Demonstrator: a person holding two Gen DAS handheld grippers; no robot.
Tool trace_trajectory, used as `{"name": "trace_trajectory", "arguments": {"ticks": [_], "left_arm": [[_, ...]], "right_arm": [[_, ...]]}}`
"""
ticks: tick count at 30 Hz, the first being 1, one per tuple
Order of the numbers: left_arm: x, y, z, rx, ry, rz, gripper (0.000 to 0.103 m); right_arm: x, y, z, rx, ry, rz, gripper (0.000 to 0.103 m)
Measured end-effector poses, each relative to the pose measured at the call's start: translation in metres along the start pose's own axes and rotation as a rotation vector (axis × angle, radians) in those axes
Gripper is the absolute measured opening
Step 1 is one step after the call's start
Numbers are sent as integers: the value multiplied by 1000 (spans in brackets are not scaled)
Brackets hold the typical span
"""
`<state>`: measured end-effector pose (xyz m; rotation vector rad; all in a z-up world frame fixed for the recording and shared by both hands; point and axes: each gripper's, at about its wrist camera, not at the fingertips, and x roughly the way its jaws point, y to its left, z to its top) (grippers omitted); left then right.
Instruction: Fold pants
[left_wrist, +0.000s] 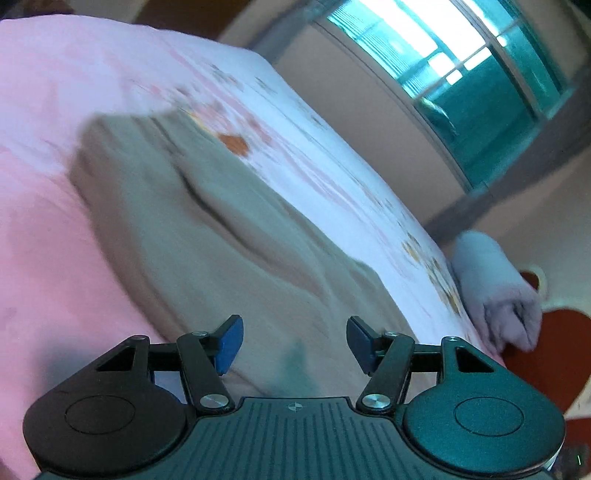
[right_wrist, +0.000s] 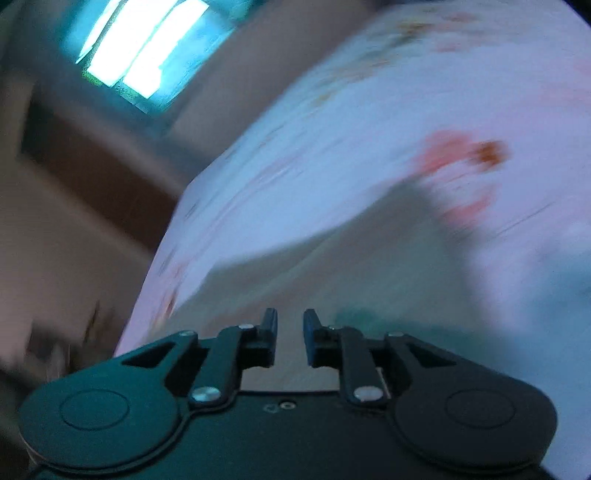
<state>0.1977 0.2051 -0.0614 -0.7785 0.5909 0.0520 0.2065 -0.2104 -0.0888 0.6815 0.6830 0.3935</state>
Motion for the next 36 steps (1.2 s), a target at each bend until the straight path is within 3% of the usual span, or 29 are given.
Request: {"name": "trace_trajectory", "arguments": {"ticks": [4,7,9,11,12,14,18,21,25,26,27,28,31,33,36], "left_arm": [[-17,23,16,6,-47,63,62],[-31,45,26,13,-72,134,62],[-40,61,30,17,-98,198,63],[-40,79,36,-20,-104,202,64],[-36,89,40,-38,-99,193,64],[-27,102,46,-63,-93,164,64],[0,116,62,-89,-76,100,67],[22,126,69,-116,-73,58,68],[39,124,72,-79,-96,44,70],[40,122,71,-64,-100,47,61],[39,123,73,-73,-103,49,42],[34,125,74,-124,-106,16,39],[5,96,79,-42,-175,-38,37],[-7,75,82,6,-195,-71,37],[-11,51,92,44,-196,-85,37]], "right_arm": [[30,66,-47,-253,37,-7,13],[74,92,-71,-423,144,-150,13],[74,106,-72,-475,98,-177,16],[64,121,-75,-518,46,-160,22],[66,131,-76,-572,31,-160,37],[77,141,-82,-672,20,-193,52],[99,147,-102,-743,91,-291,51],[99,145,-109,-735,69,-306,51],[88,153,-115,-745,8,-333,51],[88,155,-115,-751,-11,-340,52],[89,157,-115,-755,-20,-343,52],[89,158,-115,-757,-27,-350,52],[98,159,-112,-769,-14,-386,55],[116,153,-115,-803,71,-421,56],[127,148,-118,-835,57,-414,58]]}}
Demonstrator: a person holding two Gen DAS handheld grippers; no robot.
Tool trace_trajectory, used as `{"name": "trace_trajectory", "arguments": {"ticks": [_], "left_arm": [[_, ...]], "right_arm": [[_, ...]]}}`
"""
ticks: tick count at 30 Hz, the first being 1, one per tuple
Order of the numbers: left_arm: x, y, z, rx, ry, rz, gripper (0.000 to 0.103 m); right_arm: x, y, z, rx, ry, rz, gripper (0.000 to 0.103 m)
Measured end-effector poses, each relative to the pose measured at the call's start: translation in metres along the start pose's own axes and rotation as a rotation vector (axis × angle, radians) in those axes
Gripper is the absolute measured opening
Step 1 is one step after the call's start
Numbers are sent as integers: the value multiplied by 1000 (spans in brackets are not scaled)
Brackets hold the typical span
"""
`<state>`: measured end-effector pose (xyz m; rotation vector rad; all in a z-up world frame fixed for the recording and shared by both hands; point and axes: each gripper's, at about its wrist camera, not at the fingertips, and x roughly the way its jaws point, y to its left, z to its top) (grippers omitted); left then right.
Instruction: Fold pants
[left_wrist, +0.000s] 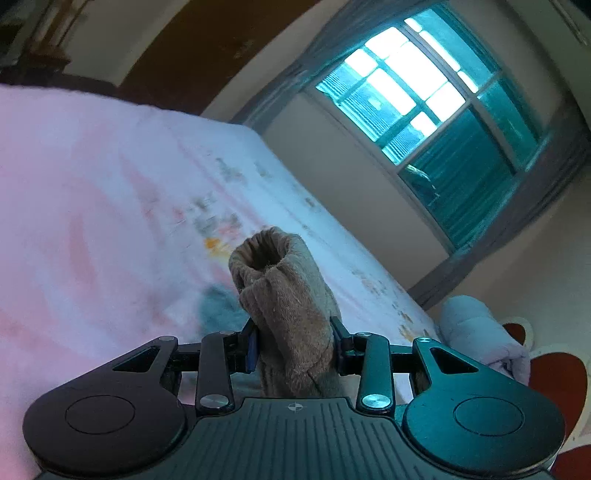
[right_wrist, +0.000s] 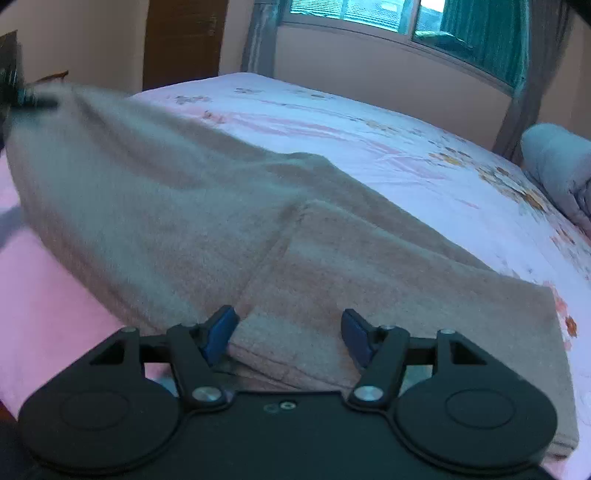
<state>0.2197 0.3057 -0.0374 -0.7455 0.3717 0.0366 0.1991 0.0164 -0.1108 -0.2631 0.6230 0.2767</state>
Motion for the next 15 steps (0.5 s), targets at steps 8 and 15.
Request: {"name": "trace_trajectory", "arguments": {"ticks": [8,15], "left_arm": [[-13,-80,11,127,-19,-35,37],[-6,-218,-35,364,46,-171,37]], "right_arm": [[-49,-46,6,257,-173,70,68],[-112,-176,-54,670,-264,44,72]]}}
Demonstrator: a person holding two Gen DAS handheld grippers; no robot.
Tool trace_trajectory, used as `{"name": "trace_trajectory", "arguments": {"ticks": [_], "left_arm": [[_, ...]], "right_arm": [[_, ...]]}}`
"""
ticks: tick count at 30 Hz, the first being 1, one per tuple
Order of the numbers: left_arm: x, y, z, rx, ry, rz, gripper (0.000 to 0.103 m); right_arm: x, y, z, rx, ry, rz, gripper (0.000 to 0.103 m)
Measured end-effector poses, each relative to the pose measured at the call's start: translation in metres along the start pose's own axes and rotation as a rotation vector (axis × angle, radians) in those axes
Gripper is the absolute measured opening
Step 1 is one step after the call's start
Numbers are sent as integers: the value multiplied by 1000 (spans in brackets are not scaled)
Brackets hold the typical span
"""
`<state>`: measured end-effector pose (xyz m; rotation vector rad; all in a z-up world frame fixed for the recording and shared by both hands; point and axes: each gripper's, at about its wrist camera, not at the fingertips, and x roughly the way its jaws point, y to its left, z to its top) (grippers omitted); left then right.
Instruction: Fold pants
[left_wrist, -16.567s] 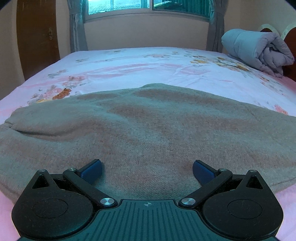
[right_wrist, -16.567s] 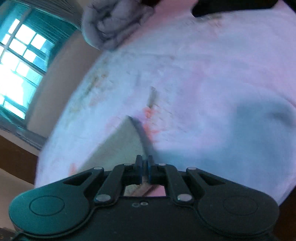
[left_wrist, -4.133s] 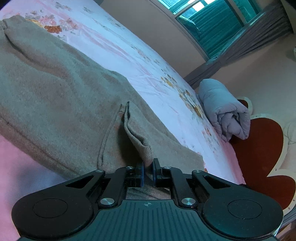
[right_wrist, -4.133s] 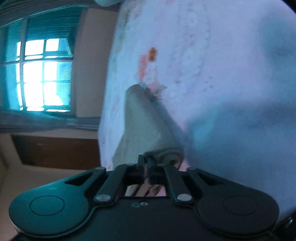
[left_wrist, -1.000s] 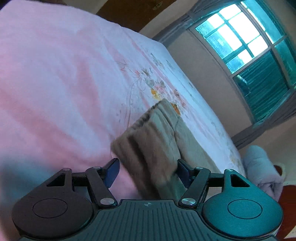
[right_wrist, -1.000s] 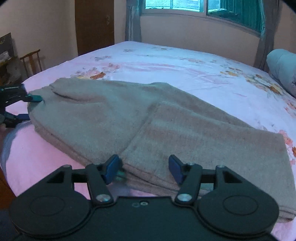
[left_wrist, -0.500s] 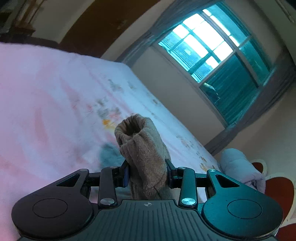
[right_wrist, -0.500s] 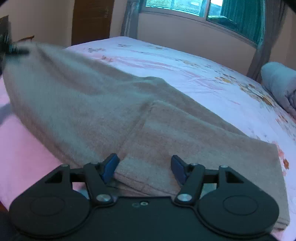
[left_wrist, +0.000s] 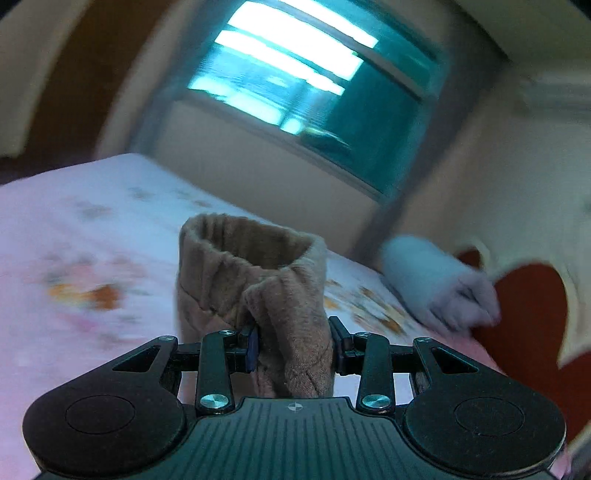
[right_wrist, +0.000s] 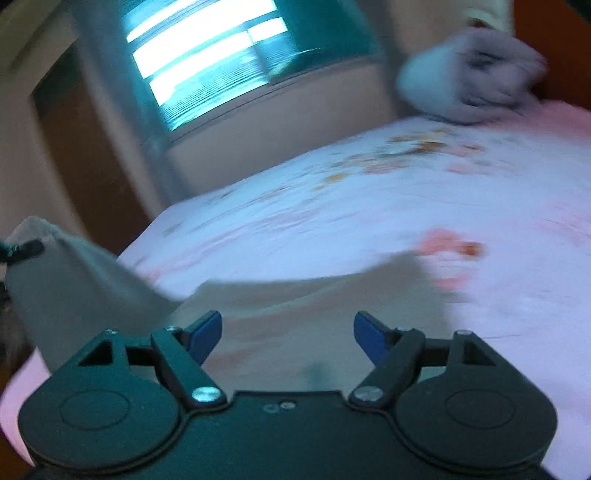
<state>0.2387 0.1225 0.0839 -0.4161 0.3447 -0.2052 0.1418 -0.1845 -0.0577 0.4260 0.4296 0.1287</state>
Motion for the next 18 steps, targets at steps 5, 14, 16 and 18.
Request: {"name": "trace_trajectory", "arguments": {"ticks": [5,14,16,18], "left_arm": [[72,-121,-55,121,155,-151,37],[99,-170,-141,77,341,-205,100],[82,-148,-118,25,280,-193,100],[67,-119,-101,-16,229,-135,101]], "right_arm": [[-48,-98,20,203,-62,-94,72],[-96,-193,5,465,-69,-168,73],[-86,-191,1,511,-44,-92,73],[-69,-178,-2,549,5,34,74]]}}
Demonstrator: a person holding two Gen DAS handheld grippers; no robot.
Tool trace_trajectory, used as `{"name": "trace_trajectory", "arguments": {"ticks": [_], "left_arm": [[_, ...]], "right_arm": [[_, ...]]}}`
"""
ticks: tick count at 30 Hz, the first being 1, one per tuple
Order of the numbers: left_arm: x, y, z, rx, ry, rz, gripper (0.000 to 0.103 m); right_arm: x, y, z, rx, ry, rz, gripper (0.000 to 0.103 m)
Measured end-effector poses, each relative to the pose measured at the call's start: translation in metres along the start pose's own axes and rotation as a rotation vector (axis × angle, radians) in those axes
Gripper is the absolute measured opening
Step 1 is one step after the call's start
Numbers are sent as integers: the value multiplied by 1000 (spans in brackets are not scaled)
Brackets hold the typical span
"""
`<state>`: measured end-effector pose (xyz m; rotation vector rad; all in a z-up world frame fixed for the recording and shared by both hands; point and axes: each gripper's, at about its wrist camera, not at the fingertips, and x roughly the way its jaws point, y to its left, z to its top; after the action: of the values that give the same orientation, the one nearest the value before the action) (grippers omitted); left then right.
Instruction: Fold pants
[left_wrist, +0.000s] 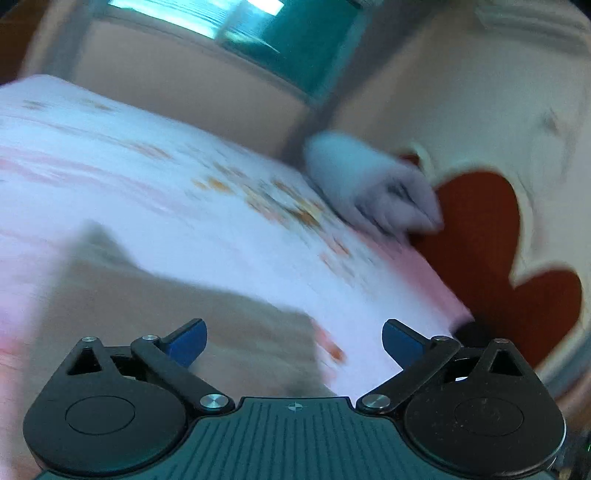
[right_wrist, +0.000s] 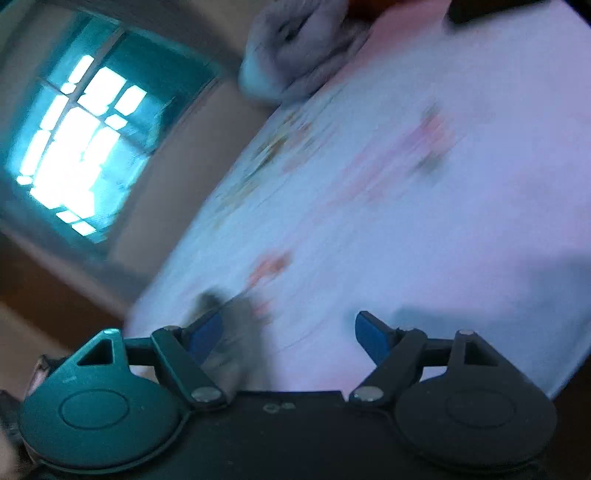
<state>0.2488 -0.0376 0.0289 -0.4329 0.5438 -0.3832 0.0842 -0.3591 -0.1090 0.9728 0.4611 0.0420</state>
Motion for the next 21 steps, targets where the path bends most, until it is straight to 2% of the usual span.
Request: {"name": "trace_trajectory", "arguments": {"ticks": [2,4,7,10,13,16,17,18,19,21], "left_arm": [[-27,36,14,-30,-38,79,101],[-56,71,18,-73,-54,153,101],[-94,116,10,-135,-74,237,102],[-129,158,-8,-205,-83,293,102],[-137,194,-28,-260,-66,324,103],[-136,206,-45,-257,-27,317,103],[-132,208,-50,-247,-17,317,103],[-129,207,-53,-238,-5,311,103],[-127,207,-55,-231,3,305,103],[-125,204,-58,-212,9,297,103]], "right_arm": [[24,14,-12,44,97,111,73],[50,26,-24,87,182,160,73],[88,33,-37,200,257,139,72],[113,37,-40,249,275,127,72],[133,44,-40,241,262,60,72],[148,48,-40,239,260,2,71],[152,54,-40,220,261,-19,68],[153,60,-40,193,266,-47,45],[153,68,-40,156,270,-67,36],[139,88,-39,80,244,17,31]]}}
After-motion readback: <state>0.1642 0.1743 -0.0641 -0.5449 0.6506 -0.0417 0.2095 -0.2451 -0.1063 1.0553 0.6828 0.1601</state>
